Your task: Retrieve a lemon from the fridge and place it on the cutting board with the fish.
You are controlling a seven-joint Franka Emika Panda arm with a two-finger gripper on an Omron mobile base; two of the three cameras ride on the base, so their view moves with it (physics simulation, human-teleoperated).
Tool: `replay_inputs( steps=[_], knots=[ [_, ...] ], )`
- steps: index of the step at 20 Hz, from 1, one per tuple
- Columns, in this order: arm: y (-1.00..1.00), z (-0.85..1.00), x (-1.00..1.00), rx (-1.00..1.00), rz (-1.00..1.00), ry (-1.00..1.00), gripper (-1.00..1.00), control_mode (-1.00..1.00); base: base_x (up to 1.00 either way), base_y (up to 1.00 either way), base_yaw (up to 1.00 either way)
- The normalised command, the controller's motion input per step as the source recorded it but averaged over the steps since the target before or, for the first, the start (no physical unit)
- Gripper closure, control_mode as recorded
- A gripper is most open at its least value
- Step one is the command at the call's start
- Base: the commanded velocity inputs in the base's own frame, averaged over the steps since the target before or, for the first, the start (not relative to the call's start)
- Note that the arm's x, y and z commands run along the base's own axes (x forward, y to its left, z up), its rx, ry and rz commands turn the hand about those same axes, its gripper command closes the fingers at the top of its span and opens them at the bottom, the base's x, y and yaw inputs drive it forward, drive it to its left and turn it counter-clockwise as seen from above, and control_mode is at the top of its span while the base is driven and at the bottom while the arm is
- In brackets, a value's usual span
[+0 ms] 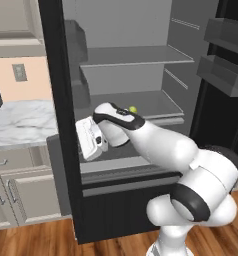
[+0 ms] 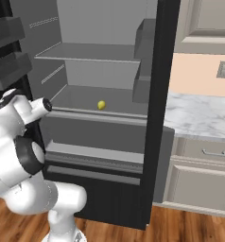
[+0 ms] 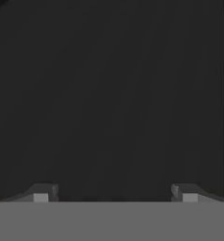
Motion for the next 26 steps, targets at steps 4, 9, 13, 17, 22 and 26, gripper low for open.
replay_inputs(
  steps=[4, 9, 13, 17, 22, 26],
  knots=[
    [0.56, -0.01, 0.0, 0.0, 0.03, 0.09, -1.0, -1.0, 0.0, 0.0, 0.0],
    [0.55, -0.09, 0.0, 0.0, 0.0, 0.01, -1.0, -1.0, 0.0, 0.0, 0.0],
    [0.05, -0.14, 0.03, -0.16, -0.03, 0.0, -1.0, -1.0, 0.0, 0.0, 0.0],
    [-0.58, -0.15, -0.03, -0.29, 0.0, -0.04, -1.0, -1.0, 0.0, 0.0, 0.0],
    [-0.94, 0.0, -0.03, -0.26, 0.15, -0.09, -1.0, -1.0, 0.0, 0.0, 0.0],
    [-0.97, 0.11, 0.0, -0.32, 0.25, -0.05, -1.0, -1.0, 0.0, 0.0, 0.0]
  ],
)
